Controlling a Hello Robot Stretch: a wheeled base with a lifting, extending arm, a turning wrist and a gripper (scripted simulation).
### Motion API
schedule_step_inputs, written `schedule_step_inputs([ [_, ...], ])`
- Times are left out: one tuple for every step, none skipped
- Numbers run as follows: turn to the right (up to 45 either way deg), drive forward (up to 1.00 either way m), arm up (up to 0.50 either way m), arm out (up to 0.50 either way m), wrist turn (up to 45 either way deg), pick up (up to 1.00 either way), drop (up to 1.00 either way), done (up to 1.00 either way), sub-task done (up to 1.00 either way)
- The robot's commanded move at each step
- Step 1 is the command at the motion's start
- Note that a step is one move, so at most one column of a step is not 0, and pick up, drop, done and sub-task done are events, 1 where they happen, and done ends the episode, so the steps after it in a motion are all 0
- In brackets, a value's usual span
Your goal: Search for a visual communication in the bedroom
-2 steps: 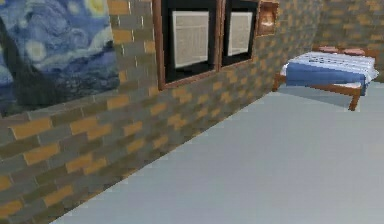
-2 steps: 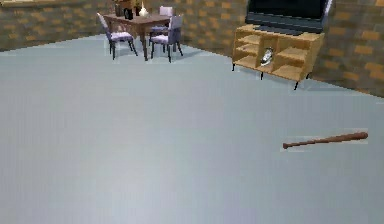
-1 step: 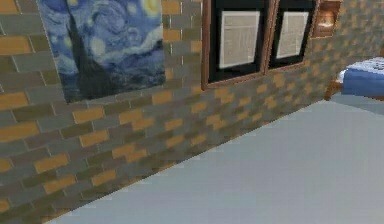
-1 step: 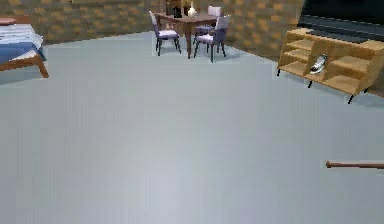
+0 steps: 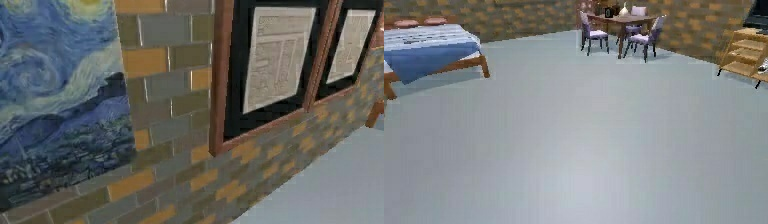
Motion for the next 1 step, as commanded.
schedule_step_inputs([
  [-21.0, 0.0, 0.0, 0.0, 0.0, 0.0, 0.0, 0.0, 0.0],
])
